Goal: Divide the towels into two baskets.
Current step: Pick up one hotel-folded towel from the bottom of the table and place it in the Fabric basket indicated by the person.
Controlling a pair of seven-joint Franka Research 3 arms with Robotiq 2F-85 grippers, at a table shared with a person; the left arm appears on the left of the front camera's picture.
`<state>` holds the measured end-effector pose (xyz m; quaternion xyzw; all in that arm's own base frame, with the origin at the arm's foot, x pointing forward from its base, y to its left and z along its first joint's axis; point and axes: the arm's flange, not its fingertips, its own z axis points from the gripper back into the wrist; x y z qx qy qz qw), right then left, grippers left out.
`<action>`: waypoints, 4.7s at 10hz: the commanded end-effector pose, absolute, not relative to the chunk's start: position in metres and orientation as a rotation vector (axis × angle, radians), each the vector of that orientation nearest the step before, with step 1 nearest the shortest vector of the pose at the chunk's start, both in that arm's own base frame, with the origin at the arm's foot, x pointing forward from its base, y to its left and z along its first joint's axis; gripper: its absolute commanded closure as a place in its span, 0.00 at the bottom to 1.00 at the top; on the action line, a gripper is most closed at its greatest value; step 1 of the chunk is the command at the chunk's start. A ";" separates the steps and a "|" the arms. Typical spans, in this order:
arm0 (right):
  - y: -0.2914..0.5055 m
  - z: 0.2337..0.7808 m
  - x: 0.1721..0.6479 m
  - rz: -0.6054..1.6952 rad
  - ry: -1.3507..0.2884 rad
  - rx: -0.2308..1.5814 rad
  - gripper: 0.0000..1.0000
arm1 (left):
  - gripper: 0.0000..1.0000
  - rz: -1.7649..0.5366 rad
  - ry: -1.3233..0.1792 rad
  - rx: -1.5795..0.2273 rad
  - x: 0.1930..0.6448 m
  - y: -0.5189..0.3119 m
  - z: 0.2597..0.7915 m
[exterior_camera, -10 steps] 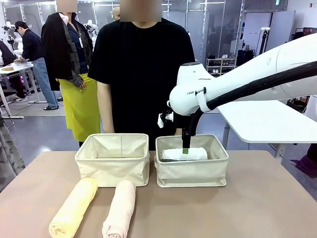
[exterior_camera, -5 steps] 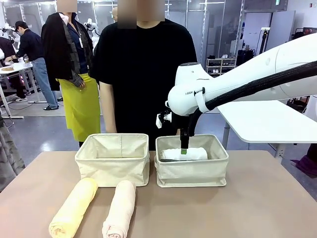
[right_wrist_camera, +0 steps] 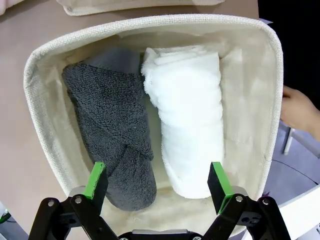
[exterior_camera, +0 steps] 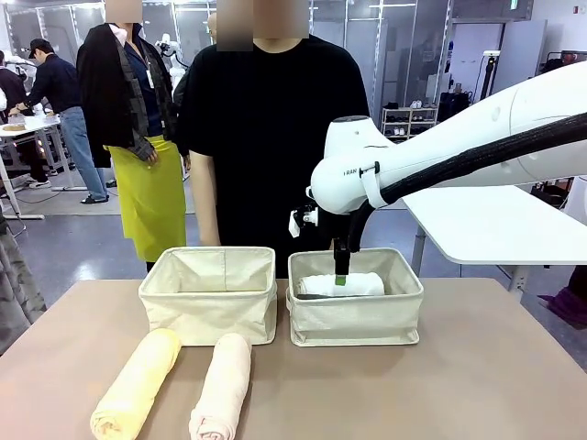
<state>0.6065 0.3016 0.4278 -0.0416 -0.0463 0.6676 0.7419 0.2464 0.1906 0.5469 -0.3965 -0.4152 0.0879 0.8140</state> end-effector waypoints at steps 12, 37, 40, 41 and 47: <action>-0.002 0.502 0.479 0.610 -0.166 0.874 0.00 | 0.00 0.185 -0.900 -0.862 0.248 0.192 0.549; -0.230 0.363 0.384 0.002 -0.270 1.312 0.00 | 0.00 0.185 -0.900 -0.862 0.248 0.192 0.549; -0.230 0.363 0.384 0.002 -0.270 1.312 0.00 | 0.00 0.185 -0.900 -0.862 0.248 0.192 0.549; -0.230 0.363 0.384 0.002 -0.270 1.312 0.00 | 0.00 0.188 -0.886 -0.845 0.247 0.191 0.547; -0.230 0.363 0.384 0.002 -0.270 1.312 0.00 | 0.00 -0.196 -0.783 -0.615 0.265 0.064 0.597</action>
